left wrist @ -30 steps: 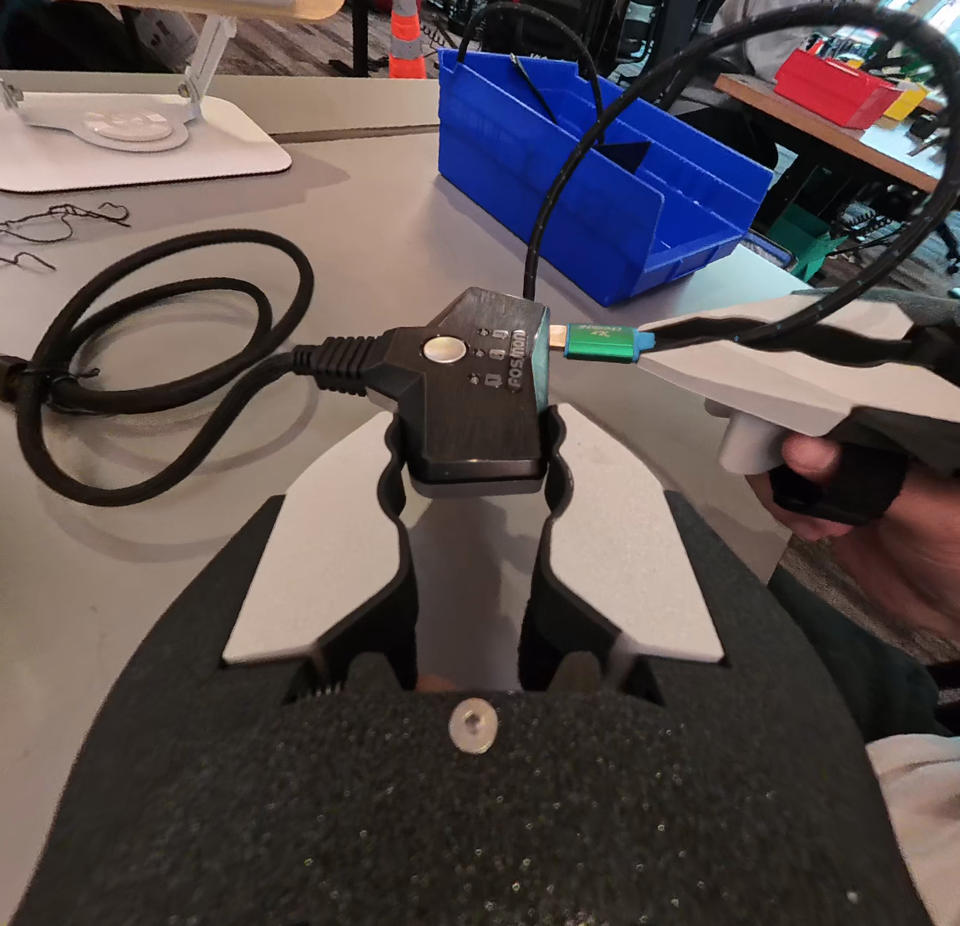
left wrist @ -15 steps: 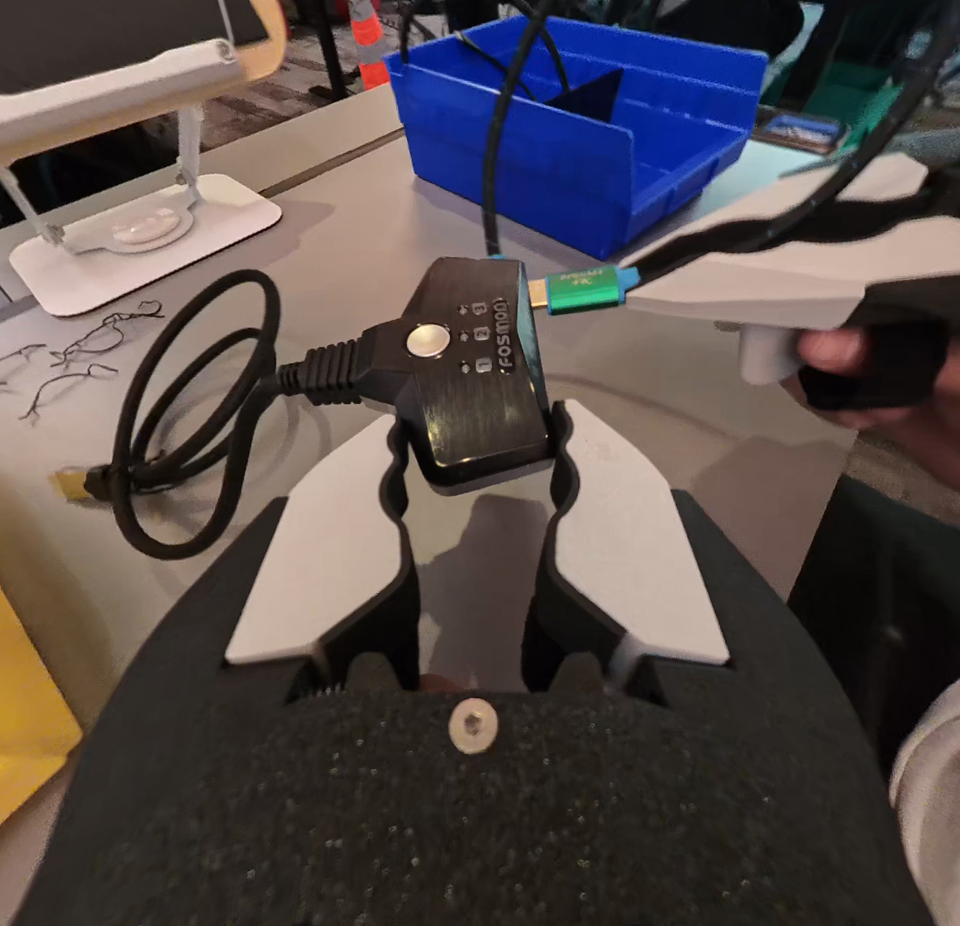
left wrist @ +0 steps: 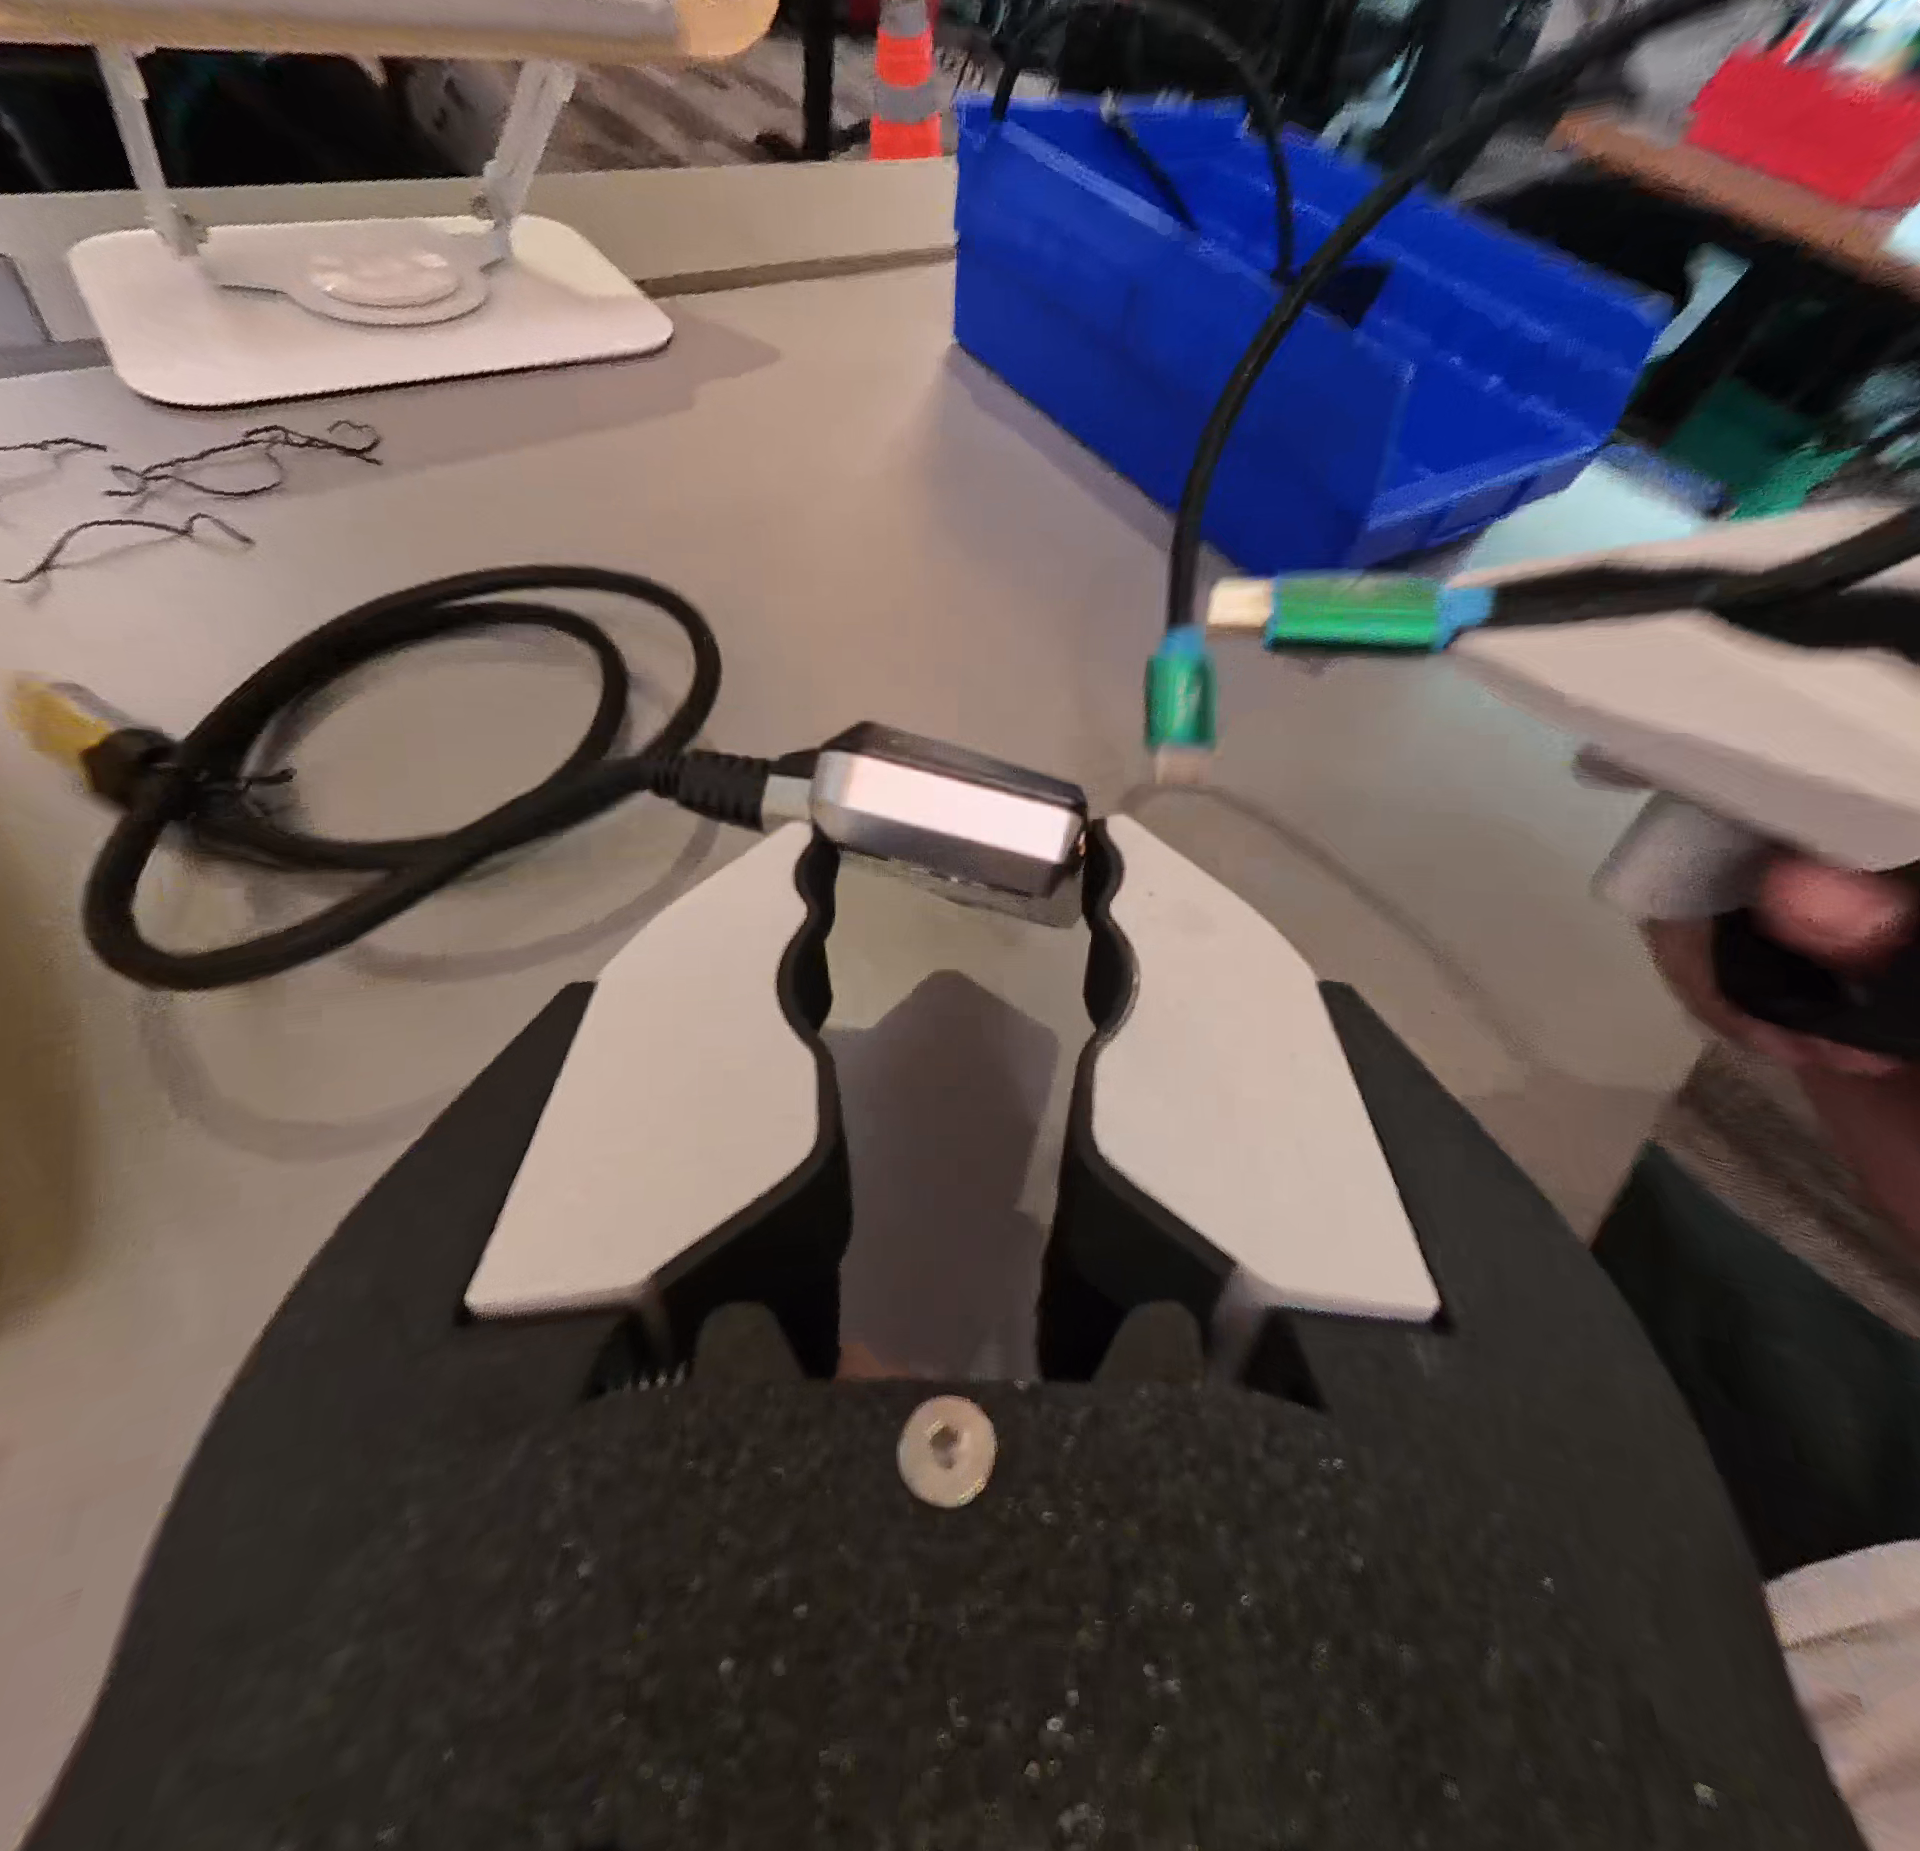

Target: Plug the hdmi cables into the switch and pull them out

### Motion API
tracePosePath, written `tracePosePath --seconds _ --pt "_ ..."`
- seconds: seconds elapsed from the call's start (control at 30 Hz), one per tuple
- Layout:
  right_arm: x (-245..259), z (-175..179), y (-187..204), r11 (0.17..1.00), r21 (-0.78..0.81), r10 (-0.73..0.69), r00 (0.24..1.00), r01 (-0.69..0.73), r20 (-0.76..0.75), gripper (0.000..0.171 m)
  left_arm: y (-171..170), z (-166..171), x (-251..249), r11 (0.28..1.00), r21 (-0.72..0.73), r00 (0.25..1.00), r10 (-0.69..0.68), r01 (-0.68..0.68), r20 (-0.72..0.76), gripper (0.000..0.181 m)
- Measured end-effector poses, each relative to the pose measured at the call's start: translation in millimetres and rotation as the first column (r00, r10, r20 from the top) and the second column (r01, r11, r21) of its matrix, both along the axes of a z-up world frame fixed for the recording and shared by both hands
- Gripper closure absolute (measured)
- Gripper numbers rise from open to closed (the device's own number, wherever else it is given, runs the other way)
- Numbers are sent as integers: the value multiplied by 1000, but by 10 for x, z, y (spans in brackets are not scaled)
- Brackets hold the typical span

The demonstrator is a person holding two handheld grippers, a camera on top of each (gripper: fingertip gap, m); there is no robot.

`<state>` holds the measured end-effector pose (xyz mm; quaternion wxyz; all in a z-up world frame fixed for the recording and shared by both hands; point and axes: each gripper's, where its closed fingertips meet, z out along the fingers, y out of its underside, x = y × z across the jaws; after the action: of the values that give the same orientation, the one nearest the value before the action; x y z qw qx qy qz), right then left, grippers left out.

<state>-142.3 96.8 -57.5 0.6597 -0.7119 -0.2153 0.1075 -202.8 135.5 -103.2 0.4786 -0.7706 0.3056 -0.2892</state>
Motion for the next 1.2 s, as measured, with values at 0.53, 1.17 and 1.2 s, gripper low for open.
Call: tracePosePath --seconds 0.53,1.17,1.2 --pt "-75 -141 -22 976 -211 -40 904 -56 -425 162 -13 456 -110 997 22 875 54 -73 481 161" --pt "518 -177 14 978 -202 -111 937 44 -332 161 943 -222 643 999 -27 975 16 -23 -223 103" --pt "505 -187 11 978 -204 -108 939 42 -327 162 1099 -277 779 996 -46 969 61 -74 -241 95"
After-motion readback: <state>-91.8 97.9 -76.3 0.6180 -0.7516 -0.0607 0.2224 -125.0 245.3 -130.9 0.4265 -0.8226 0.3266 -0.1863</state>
